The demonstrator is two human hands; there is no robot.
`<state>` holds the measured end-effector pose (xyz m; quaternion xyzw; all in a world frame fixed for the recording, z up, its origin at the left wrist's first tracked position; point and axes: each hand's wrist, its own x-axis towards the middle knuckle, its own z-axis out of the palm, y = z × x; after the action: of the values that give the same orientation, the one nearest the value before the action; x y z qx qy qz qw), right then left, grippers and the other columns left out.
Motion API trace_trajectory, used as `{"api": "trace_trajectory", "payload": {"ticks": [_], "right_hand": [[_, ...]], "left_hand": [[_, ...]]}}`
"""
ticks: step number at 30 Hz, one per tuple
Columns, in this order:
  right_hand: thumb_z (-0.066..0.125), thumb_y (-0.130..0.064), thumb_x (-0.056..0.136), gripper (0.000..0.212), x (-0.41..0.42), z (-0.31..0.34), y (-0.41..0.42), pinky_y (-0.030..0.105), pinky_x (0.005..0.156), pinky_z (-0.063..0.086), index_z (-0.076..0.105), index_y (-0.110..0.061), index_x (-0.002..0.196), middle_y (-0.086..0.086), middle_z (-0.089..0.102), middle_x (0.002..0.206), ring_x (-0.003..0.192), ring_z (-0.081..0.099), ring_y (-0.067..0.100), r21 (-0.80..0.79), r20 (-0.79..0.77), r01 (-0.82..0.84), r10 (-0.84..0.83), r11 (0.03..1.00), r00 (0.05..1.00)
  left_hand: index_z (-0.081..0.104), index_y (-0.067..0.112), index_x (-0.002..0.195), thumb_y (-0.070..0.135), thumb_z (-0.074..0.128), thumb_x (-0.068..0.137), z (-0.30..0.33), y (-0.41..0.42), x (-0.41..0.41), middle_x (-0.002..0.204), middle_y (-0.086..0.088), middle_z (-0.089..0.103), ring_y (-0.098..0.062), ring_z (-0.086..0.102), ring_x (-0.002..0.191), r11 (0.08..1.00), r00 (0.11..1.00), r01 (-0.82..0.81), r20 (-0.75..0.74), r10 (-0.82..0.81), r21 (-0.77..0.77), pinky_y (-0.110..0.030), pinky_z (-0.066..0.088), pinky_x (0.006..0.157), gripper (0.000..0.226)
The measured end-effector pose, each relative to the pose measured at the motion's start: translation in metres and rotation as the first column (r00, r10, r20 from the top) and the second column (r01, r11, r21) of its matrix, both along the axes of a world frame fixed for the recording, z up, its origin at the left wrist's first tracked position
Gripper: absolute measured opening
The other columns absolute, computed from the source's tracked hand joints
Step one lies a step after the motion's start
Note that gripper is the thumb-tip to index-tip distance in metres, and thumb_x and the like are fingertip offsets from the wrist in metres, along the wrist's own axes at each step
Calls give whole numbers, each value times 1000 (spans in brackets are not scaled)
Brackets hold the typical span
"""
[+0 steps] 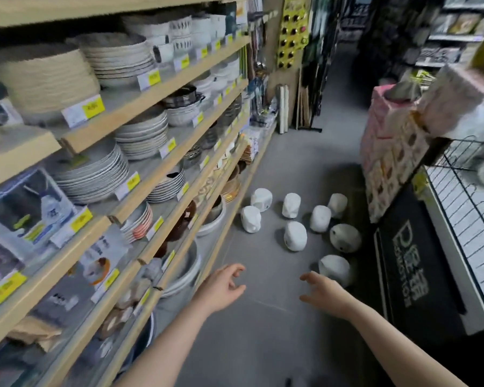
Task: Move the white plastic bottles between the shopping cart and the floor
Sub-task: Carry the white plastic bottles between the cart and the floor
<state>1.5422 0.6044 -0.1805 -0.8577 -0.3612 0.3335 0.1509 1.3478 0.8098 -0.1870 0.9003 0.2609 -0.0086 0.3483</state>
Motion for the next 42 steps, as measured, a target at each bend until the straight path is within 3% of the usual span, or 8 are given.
{"api": "trace_trajectory", "payload": {"ticks": [5,9,21,26,31,34,38,42], "right_hand": [[64,-33,87,52,112,-11,43,21,81,42,43,-22,132,0,49,113,92,51,12,8,2,-45,45,999,999],[63,-35,86,55,198,-9,77,26,91,45,40,-26,135,1,50,129,107,55,15,-45,-1,-63,63,997,998],[64,-30,87,53,381,-38,260,28,100,41,41,-24,134,1,49,131,116,51,18,-37,-69,-264,262,964,963],[64,-31,87,55,446,-73,359,28,99,42,38,-25,135,4,50,131,113,53,19,-101,-69,-312,306,945,949],[61,-32,89,54,497,-117,448,30,103,38,36,-27,137,2,48,132,117,50,20,-137,-93,-333,323,933,942],[58,-33,91,53,520,-173,491,30,103,36,33,-30,138,3,47,134,121,48,22,-141,-99,-368,357,919,929],[58,-30,92,51,543,-294,533,32,105,38,35,-30,137,4,40,143,125,45,21,-65,-155,-394,381,917,912],[56,-33,93,46,559,-432,565,32,106,36,36,-37,134,-2,36,146,128,44,21,-3,-153,-414,408,910,900]], "left_hand": [[50,25,125,29,62,88,-16,38,102,110,10,52,-11,58,85,997,997,-71,10,72,-13,-24,46,81,40],[49,25,127,28,62,89,-17,63,181,113,8,53,-9,57,89,992,992,-124,-21,124,-20,-17,43,75,41],[49,26,127,31,63,88,-50,191,304,114,9,53,-8,56,95,924,927,-376,-37,374,-66,-29,50,87,42],[47,27,130,30,60,90,-85,277,353,120,16,51,-2,52,101,886,891,-453,-44,451,-99,-16,43,83,42],[50,26,126,29,61,90,-123,345,408,104,15,48,-2,52,94,863,865,-502,-10,502,-64,-3,37,67,37],[51,21,127,27,62,90,-178,375,442,112,10,51,-5,52,102,861,862,-507,5,507,-48,-7,37,81,39],[51,19,131,26,62,87,-313,401,480,130,5,49,-11,47,122,900,900,-435,13,435,-15,-27,38,103,46],[52,27,129,38,62,83,-464,413,516,135,11,46,-12,48,122,916,921,-389,42,387,100,-29,41,101,49]]}}
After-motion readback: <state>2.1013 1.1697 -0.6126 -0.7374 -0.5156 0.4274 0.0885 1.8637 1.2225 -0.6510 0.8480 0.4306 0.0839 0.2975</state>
